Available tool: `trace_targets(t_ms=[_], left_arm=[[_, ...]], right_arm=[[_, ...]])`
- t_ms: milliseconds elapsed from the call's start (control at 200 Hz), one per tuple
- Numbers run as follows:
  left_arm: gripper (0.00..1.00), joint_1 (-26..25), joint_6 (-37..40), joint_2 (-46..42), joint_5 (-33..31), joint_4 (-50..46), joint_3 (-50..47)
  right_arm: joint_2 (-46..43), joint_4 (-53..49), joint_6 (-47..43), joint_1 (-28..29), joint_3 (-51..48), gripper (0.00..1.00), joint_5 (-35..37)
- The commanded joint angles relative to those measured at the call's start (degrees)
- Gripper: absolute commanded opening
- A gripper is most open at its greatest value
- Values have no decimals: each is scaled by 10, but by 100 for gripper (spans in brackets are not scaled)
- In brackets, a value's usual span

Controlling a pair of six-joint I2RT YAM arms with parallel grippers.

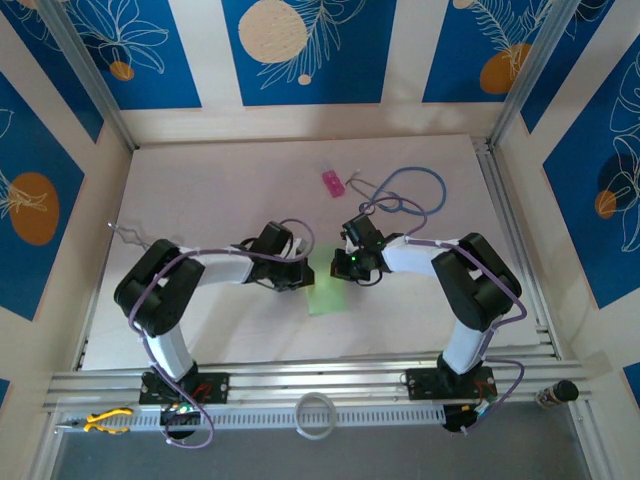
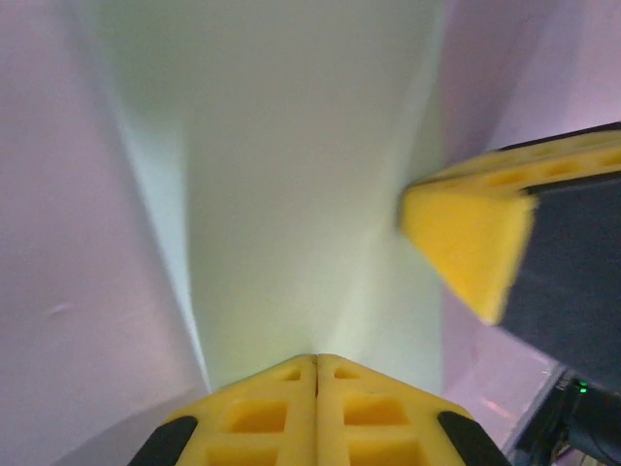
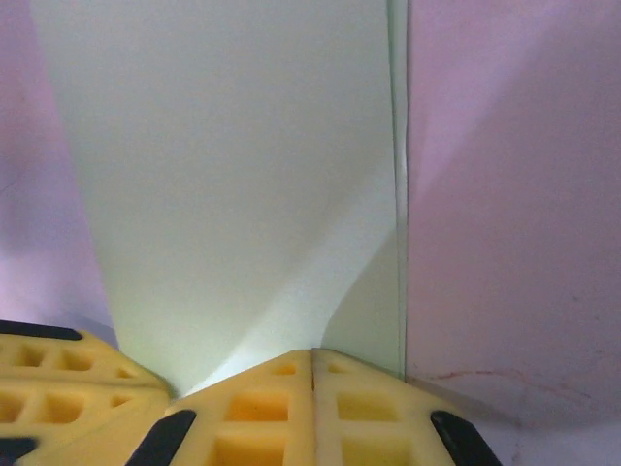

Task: Fold a paper plane with a square sheet of paper (pick it up from the middle)
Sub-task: First fold the square sheet of paper in half at the center of the table.

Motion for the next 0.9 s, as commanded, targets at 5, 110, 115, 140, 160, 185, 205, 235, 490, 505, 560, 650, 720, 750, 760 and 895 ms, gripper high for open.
trace_targets(t_ms=[5,110,115,140,160,185,205,235,490,505,560,650,720,750,760,895], left_arm=[[7,6,20,18,-20,-5,-27],[6,7,20,18,-22,0,-37],[6,7,19,18,-22,0,-37],[6,7,18,15,-20,0,-37],[6,7,17,12,-18,1,-38],[6,7,13,8,-15,3,-37],[6,7,11,2,-12,4,-36],[6,7,8,-6,-8,2,-34],[9,8,-40,-69,36,-5,-15],[9,8,-46,-69,42,4,-18],[10,8,-72,-67,60,35,-27],[10,6,-111,-56,84,85,-37],[11,5,-124,-48,86,107,-45],[11,4,-126,-43,87,111,-47],[11,4,-127,-41,88,112,-47],[12,2,-128,-22,98,122,-54]], right_arm=[[33,-67,2,5,-31,0,48],[35,-67,6,7,-32,0,50],[35,-67,6,7,-32,0,50],[35,-67,6,7,-32,0,49],[35,-67,6,8,-32,0,50],[35,-67,6,8,-32,0,50],[36,-67,6,8,-31,0,50],[36,-68,6,9,-30,0,51],[34,-72,6,11,-27,0,55],[34,-72,6,10,-27,0,55],[34,-72,7,11,-26,0,55],[34,-73,7,12,-26,0,55],[34,-73,8,13,-26,0,56],[35,-73,8,14,-26,0,56],[35,-72,8,14,-26,0,55],[38,-73,7,15,-24,0,54]])
